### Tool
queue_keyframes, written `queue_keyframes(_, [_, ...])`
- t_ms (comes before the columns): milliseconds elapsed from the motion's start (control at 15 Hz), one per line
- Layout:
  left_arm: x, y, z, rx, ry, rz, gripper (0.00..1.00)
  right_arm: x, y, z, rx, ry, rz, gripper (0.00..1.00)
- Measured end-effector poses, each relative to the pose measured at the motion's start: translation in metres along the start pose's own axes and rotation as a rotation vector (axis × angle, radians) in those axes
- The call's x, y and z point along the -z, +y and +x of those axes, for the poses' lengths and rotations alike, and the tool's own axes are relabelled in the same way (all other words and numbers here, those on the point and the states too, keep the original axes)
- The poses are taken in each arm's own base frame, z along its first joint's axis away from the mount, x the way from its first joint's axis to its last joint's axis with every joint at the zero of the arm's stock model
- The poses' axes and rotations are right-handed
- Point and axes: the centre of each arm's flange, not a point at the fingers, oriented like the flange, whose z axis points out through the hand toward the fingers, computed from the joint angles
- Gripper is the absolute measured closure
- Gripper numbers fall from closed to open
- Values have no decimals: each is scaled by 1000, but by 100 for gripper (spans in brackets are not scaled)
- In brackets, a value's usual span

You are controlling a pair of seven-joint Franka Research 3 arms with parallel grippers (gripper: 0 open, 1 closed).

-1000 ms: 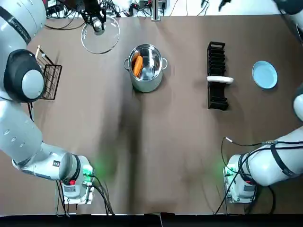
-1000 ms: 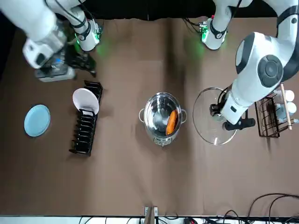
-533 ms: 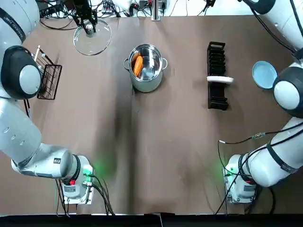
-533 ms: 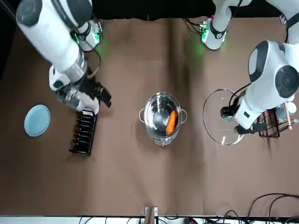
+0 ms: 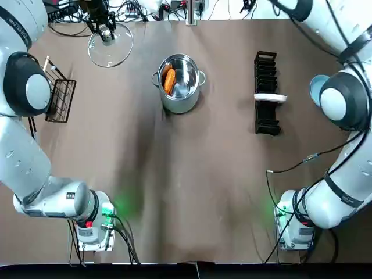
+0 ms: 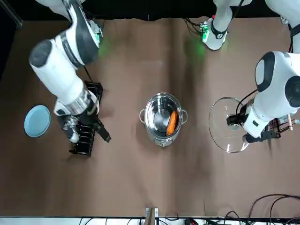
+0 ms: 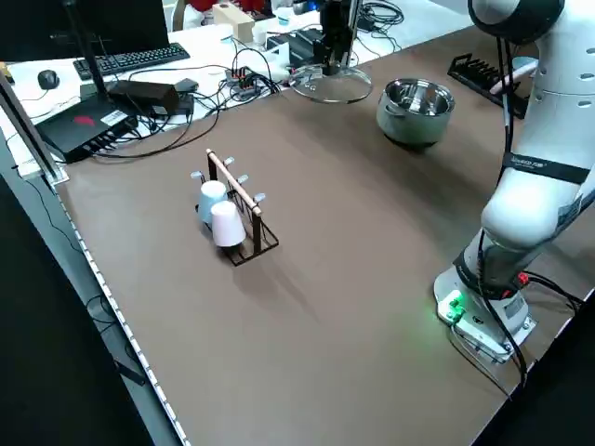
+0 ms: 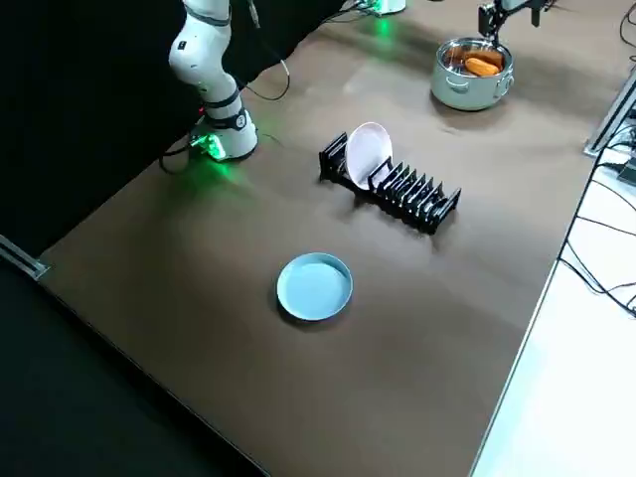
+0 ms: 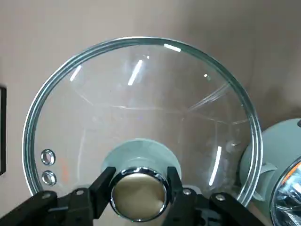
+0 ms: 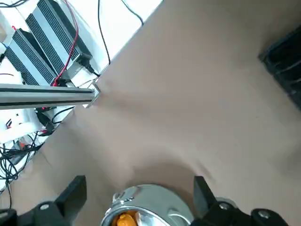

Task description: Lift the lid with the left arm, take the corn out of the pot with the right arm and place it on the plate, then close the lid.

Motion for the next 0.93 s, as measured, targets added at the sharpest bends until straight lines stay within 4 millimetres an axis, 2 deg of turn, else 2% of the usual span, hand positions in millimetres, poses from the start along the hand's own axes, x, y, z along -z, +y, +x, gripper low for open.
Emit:
queue_keyframes(333, [-5, -7, 4, -22, -6, 1, 49, -38, -25, -62, 57, -30, 8, 0])
queue_keyframes(600, [-7, -34, 10, -33, -11, -2, 49, -92, -34, -113, 159, -37, -22, 0])
queue_keyframes(800, [-10, -36, 10, -44, -18, -1, 49, -121, -40, -165, 250, -57, -31, 0])
queue_keyframes(933, [-11, -35, 9, -47, -21, -1, 49, -138, -43, -190, 284, -62, -16, 0])
